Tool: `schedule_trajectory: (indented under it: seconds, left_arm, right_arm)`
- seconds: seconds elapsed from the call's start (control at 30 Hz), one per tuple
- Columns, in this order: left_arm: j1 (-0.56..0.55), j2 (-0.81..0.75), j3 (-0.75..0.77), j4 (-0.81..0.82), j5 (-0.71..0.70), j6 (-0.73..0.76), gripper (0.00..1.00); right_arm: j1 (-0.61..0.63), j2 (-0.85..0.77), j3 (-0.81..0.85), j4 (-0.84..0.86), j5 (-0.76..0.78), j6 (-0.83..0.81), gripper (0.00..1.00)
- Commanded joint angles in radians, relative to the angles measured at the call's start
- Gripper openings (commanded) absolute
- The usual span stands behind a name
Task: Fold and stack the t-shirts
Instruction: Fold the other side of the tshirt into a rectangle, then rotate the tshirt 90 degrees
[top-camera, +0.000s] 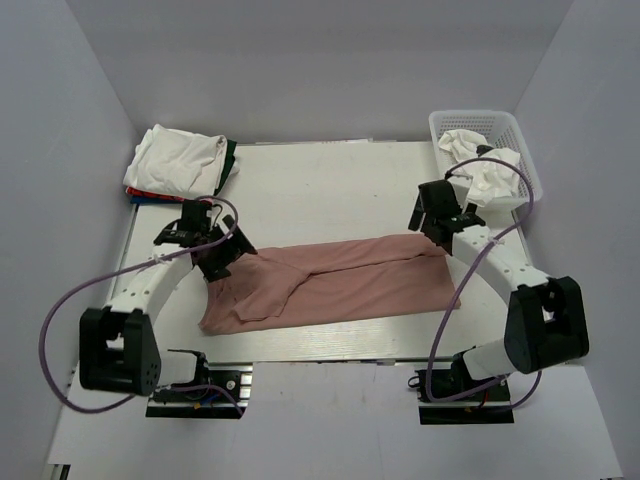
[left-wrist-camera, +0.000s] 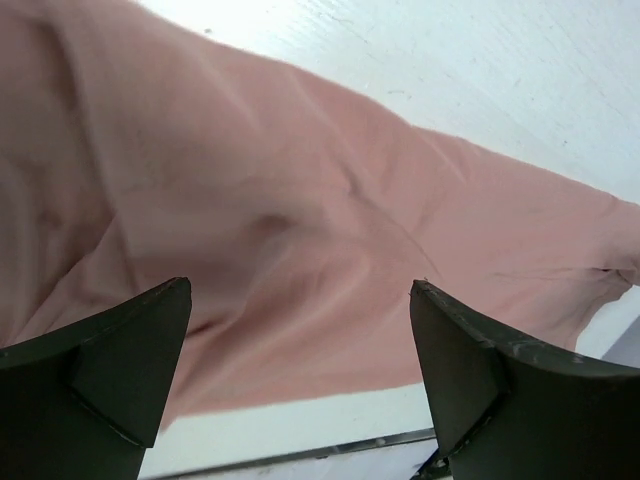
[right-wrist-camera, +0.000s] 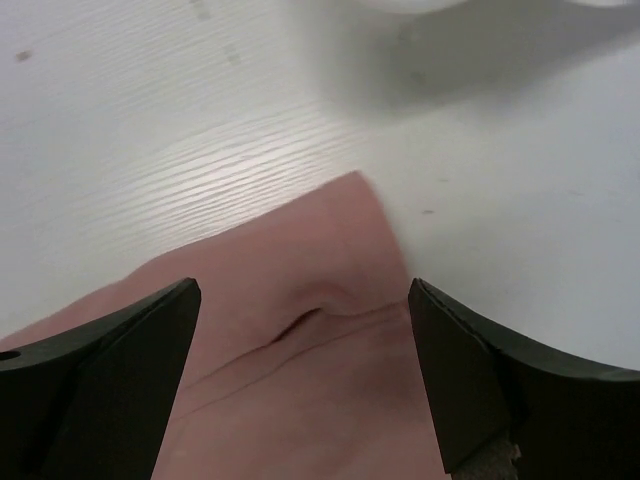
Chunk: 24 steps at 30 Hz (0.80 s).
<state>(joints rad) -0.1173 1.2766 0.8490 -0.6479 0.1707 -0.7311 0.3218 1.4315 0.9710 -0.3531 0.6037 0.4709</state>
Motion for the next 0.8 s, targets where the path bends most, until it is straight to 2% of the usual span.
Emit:
schedule_trajectory:
  seconds: [0.0, 0.03, 0.13, 0.23, 0.33, 0.4, 0.47, 0.5, 0.57, 0.63, 0.67, 0.7, 0.73, 0.77]
  left_arm:
    - [-0.002, 0.087, -0.033, 0.193, 0.107, 0.007, 1.0]
    - [-0.002, 0.117, -0.042, 0.268, 0.118, -0.013, 1.0]
    - [-0.012, 0.242, -0.01, 0.313, 0.112, -0.013, 1.0]
    - [-0.012, 0.351, 0.05, 0.285, 0.026, -0.004, 1.0]
    - [-0.012, 0.472, 0.14, 0.255, -0.039, -0.004, 1.0]
    - [-0.012, 0.539, 0.195, 0.255, -0.048, 0.006, 1.0]
    - [-0.012, 0.665, 0.316, 0.278, -0.069, 0.016, 1.0]
    - [-0.021, 0.717, 0.429, 0.269, -0.069, 0.016, 1.0]
    - [-0.021, 0.876, 0.551, 0.286, -0.037, 0.016, 1.0]
    - [-0.045, 0.988, 0.741, 0.324, -0.007, 0.007, 1.0]
    - [-0.062, 1.05, 0.903, 0.333, 0.007, -0.011, 1.0]
    - [-0.071, 1.189, 1.003, 0.302, 0.024, -0.03, 1.0]
    - [-0.093, 1.258, 1.103, 0.286, 0.073, -0.03, 1.0]
    - [-0.105, 1.324, 1.291, 0.286, 0.073, -0.03, 1.0]
  right_arm:
    - [0.005, 0.01, -0.045, 0.221, -0.272, -0.113, 0.9]
    - [0.014, 0.024, -0.043, 0.229, -0.365, -0.103, 0.9]
    - [0.025, 0.174, -0.026, 0.272, -0.415, -0.086, 0.9]
    - [0.026, 0.233, -0.029, 0.275, -0.424, -0.071, 0.9]
    - [0.029, 0.253, -0.041, 0.24, -0.442, -0.049, 0.9]
    - [0.03, 0.218, -0.11, 0.241, -0.467, -0.04, 0.9]
    - [0.046, 0.152, -0.206, 0.246, -0.522, -0.02, 0.9]
    - [0.054, 0.135, -0.23, 0.24, -0.535, -0.009, 0.9]
    - [0.088, 0.087, -0.288, 0.221, -0.628, -0.003, 0.9]
    - [0.131, 0.07, -0.327, 0.157, -0.698, 0.003, 0.9]
    - [0.17, 0.061, -0.34, 0.131, -0.719, 0.0, 0.9]
    - [0.21, 0.058, -0.351, 0.112, -0.761, 0.0, 0.9]
    - [0.233, 0.046, -0.353, 0.1, -0.783, 0.005, 0.9]
    - [0.253, 0.038, -0.356, 0.098, -0.861, -0.009, 0.9]
